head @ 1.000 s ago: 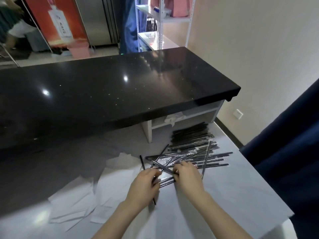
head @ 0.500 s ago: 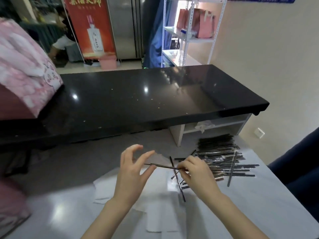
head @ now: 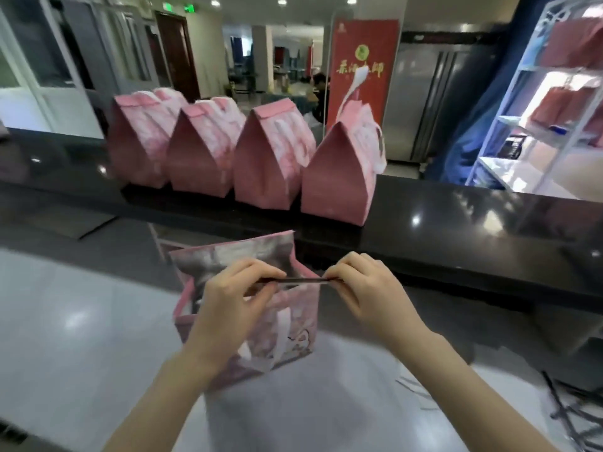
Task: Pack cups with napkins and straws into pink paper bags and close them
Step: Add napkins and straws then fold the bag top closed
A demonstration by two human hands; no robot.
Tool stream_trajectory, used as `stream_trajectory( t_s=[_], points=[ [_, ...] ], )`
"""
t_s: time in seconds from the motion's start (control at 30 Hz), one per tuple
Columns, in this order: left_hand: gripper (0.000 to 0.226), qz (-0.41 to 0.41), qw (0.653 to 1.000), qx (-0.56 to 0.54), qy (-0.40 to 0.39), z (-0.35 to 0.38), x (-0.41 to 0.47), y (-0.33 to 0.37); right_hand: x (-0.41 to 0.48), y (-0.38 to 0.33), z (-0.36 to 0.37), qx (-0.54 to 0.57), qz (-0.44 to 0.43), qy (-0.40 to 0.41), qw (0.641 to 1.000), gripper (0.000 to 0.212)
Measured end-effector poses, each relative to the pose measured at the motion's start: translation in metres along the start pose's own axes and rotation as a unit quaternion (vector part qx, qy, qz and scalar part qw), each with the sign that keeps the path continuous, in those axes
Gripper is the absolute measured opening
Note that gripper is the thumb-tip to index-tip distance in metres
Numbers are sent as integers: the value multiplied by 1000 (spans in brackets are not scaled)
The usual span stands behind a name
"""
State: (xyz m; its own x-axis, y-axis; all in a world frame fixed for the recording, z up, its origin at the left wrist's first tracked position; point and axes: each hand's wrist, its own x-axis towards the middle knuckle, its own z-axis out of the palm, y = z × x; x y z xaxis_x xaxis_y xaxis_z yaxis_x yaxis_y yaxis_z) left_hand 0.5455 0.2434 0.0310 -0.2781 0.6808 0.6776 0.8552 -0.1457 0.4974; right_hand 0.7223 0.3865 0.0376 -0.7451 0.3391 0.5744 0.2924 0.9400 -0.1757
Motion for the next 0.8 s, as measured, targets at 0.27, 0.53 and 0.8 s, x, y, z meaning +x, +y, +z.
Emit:
stream_trajectory(
  t_s=[0.27,0.53,0.8],
  points=[
    [21,-85,992,55,81,-81,-4,-89,100,-66,81,62,-7,-107,992,22],
    [70,-206,975,-4,-85,-71,-30,-122,107,-32,105,-54,48,-299,951,28],
    [77,-190,976,65,-86,-64,-39,-126,114,-18,115,-24,0,-345,938,27]
  ],
)
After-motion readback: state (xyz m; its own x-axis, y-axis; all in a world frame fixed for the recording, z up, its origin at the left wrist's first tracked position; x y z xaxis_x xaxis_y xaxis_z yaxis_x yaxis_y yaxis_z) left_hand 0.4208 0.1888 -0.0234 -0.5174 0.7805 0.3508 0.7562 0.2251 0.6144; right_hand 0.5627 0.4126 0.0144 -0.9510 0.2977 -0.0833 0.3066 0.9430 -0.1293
